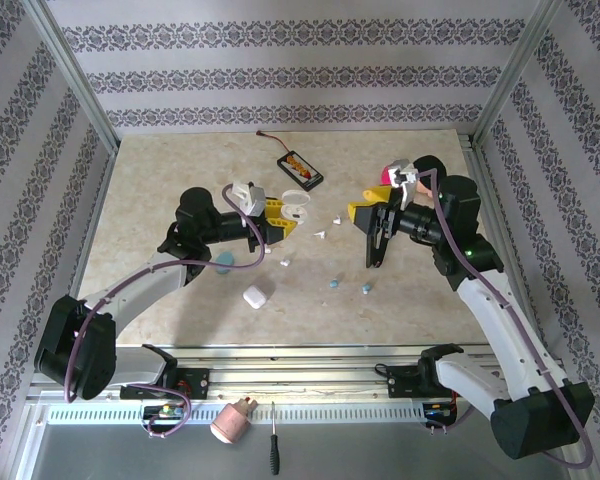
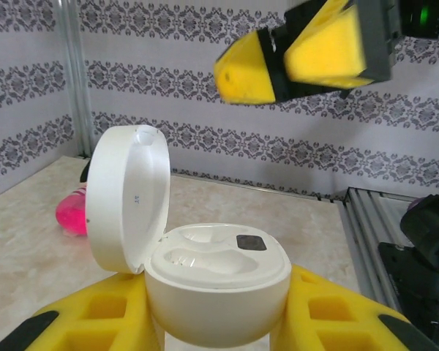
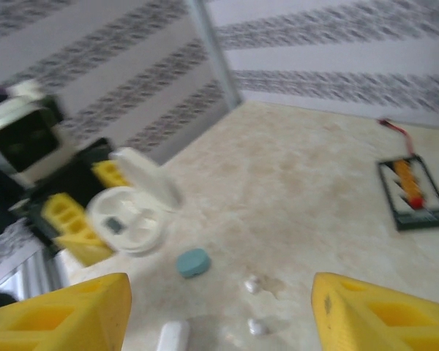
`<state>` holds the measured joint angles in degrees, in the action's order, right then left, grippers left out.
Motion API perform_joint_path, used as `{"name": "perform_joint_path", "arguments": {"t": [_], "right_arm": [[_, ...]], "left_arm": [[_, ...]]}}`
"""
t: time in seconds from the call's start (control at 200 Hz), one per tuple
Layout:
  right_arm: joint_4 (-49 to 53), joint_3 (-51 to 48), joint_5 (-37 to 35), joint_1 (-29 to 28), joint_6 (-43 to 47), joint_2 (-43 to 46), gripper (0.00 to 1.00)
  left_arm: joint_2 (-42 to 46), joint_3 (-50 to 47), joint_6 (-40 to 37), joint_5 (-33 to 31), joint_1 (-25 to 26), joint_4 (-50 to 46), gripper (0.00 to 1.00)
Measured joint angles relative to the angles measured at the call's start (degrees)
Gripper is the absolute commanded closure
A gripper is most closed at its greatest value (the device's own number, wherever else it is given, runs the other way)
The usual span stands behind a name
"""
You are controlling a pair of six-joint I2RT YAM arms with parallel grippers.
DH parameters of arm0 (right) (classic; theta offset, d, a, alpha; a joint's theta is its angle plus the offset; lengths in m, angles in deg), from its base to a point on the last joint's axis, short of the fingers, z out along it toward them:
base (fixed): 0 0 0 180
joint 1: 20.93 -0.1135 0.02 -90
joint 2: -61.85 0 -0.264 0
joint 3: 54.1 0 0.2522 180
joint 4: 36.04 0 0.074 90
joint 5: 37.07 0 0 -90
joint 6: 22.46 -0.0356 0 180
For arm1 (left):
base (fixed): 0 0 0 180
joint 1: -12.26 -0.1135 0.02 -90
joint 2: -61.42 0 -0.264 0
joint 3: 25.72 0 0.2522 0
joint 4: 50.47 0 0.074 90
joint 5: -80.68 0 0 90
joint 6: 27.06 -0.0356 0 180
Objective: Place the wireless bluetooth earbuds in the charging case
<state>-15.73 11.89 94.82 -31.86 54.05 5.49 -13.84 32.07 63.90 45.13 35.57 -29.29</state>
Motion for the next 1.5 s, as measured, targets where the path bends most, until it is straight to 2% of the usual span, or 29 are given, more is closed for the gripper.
{"name": "perform_joint_path", "arguments": {"t": [0.21,0.53,0.809,0.974,1.144,1.499], "right_arm": [[0.6,-3.2,-13.7,0.3,-5.2,-2.6,0.34],[1.9,-3.9,-23.5,-0.2,-10.1,-13.8,0.34],[2.2,-1.6,-26.9,-4.8,-12.3,-25.9,0.37],[2.2,2.8,-28.5,-7.3,-13.2,-33.3,0.47],[2.5,7.0,-30.4,-7.6,-13.9,-39.8,0.60],[2.3,13.2,-29.2,-6.0,-17.3,-50.3,0.64]], "left_arm": [[-0.6,-3.0,2.1,-1.9,-0.1,8.1,0.70],[-2.3,-5.4,5.6,-2.5,-0.9,17.4,0.70],[-4.8,-6.9,9.7,-1.5,-3.1,24.5,0.70],[-5.0,-7.3,12.0,-0.7,-4.6,27.0,0.70],[-4.2,-8.0,12.2,-0.3,-5.0,27.0,0.70],[-2.4,-8.5,12.2,-0.1,-5.1,26.0,0.70]]}}
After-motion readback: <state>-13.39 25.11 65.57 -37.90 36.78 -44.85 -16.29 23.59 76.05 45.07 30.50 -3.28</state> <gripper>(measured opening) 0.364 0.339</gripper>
